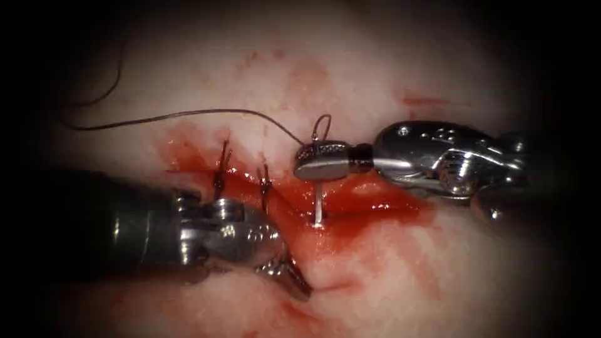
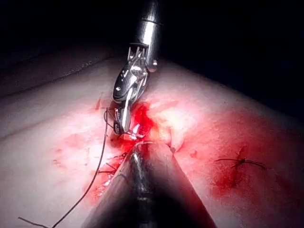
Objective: Wound Closure
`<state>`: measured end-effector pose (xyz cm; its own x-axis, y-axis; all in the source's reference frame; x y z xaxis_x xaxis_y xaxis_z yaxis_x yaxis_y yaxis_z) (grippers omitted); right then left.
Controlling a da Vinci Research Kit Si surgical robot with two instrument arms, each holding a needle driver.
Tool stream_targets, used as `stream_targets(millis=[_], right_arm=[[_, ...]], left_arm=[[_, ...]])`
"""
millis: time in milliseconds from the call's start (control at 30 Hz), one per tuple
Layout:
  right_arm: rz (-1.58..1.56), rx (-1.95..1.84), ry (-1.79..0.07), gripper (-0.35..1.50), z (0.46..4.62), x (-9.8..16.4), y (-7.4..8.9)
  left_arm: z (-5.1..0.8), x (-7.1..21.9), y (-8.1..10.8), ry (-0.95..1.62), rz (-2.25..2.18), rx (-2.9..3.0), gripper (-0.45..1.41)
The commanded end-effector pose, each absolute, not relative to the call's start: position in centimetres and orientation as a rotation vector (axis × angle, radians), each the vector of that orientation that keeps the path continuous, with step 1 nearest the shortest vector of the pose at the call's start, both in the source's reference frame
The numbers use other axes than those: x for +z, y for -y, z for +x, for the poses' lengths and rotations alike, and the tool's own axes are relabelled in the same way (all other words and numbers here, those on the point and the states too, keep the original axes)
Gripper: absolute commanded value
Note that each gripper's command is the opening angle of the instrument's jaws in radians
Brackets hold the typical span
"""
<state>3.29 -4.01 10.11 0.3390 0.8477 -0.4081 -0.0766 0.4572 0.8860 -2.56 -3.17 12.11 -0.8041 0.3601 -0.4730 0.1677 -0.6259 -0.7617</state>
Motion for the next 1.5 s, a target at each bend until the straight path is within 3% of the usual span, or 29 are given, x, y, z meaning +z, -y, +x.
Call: stream_targets(millis=[33,633,700,733,767,967,1500], right_arm=[[0.918,0.724,-1.047,-0.35,3.39,10.16,4.06],[0.943,0.767,-1.004,-0.35,3.47,10.08,4.33],[0.901,0.807,-1.01,0.37,3.47,10.15,4.24],[0.872,0.835,-1.017,0.84,3.45,10.18,4.19],[0.796,0.817,-1.045,1.06,3.43,10.23,4.13],[0.672,0.736,-1.094,1.09,3.28,10.31,3.94],[0.607,0.769,-1.096,0.93,2.98,10.27,3.8]], left_arm=[[-2.62,12.17,3.2,1.302,-0.934,2.57,-0.16],[-2.61,12.16,3.2,1.307,-0.936,2.573,-0.18],[-2.61,12.14,3.19,1.308,-0.937,2.571,-0.16],[-2.62,12.13,3.19,1.313,-0.937,2.57,-0.15],[-2.64,12.09,3.16,1.283,-0.942,2.568,-0.11],[-2.73,11.92,3.09,1.176,-1.02,2.604,0.11],[-2.64,11.65,3.27,0.832,-1.533,2.741,0.16]])
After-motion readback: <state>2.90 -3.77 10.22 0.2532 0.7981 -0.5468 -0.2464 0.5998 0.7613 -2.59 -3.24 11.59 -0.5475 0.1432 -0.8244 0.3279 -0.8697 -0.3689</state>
